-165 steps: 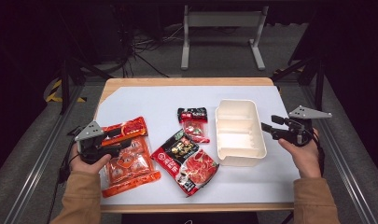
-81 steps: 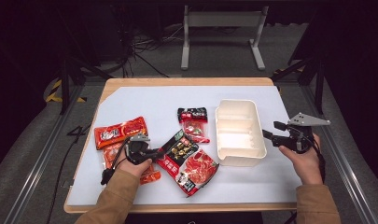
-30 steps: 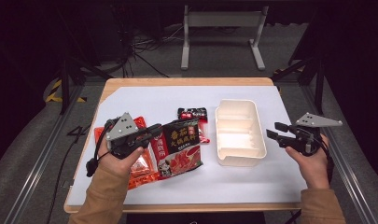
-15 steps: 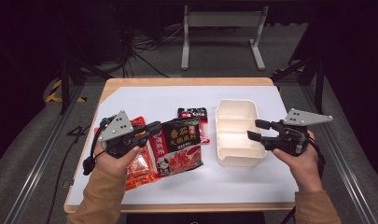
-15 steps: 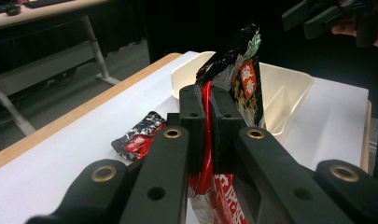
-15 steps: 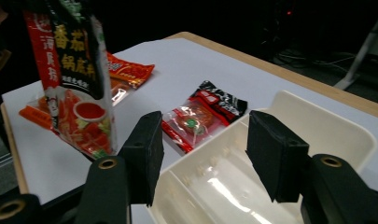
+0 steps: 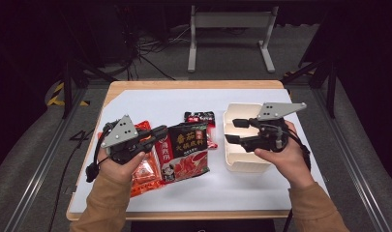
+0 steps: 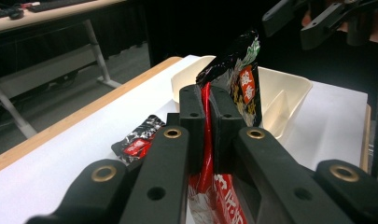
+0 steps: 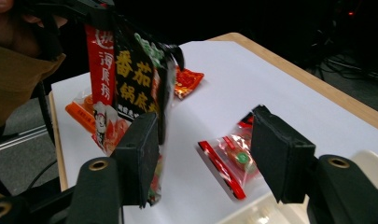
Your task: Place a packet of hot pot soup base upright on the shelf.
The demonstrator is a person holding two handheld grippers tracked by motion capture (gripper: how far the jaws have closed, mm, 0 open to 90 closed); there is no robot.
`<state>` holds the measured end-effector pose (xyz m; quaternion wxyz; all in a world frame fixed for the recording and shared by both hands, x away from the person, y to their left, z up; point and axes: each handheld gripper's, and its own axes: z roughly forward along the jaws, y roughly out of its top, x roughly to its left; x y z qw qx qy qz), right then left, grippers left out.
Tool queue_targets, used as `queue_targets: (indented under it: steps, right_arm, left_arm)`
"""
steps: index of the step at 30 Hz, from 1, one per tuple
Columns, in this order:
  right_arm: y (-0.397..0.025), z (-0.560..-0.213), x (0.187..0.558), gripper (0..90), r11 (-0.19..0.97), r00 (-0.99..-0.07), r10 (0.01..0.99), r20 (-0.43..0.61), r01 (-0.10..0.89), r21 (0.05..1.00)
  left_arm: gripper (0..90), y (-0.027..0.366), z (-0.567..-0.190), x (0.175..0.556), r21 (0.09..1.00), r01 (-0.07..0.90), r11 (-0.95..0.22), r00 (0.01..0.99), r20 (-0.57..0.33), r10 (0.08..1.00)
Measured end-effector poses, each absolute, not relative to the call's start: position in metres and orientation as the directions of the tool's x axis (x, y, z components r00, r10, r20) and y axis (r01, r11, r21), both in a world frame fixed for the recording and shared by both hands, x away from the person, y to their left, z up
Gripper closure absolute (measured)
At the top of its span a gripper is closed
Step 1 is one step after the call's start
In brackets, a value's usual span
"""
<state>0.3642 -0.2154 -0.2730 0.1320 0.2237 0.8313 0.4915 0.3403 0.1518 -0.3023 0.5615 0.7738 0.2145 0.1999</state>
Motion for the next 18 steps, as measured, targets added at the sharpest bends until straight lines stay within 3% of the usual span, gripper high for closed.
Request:
queue_targets:
  steps: [18]
  right_arm:
    - [-0.148,-0.291,0.390,35.9,0.501,-0.919,0.391,0.051,0.259,0.825]
  left_arm:
    - [87.0,0.145,-0.301,0.337,0.954,0.091,-0.286,0.845,0.079,0.529]
